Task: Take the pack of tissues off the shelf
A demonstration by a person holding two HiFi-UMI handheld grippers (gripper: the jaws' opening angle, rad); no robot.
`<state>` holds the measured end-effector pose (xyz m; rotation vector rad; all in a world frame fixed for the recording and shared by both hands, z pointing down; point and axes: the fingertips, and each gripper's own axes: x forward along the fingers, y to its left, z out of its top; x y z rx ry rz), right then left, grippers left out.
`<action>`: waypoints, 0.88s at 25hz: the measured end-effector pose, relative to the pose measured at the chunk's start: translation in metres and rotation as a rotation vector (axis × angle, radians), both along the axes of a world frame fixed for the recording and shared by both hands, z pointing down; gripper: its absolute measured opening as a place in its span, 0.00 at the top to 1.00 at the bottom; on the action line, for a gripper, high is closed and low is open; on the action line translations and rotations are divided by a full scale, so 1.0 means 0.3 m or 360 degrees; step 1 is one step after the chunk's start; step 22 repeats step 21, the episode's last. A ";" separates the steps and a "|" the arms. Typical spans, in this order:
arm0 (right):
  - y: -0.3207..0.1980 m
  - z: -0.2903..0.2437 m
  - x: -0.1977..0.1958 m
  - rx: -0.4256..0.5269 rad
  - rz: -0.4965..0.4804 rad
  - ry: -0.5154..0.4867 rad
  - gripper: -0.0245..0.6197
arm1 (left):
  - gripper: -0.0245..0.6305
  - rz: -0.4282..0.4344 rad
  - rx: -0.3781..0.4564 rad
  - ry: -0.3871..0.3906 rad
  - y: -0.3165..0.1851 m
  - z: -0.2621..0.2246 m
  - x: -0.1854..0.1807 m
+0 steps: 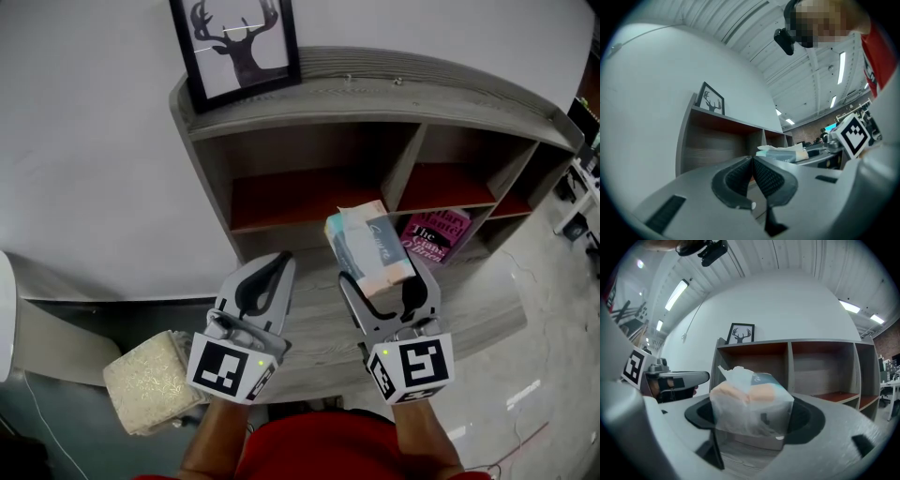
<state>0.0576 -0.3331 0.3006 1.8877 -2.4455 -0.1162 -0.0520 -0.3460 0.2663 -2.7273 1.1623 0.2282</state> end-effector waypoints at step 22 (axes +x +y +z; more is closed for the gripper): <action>0.031 -0.003 0.027 0.0010 0.0032 0.0004 0.35 | 0.95 0.0031 0.0003 0.0009 0.016 0.002 0.025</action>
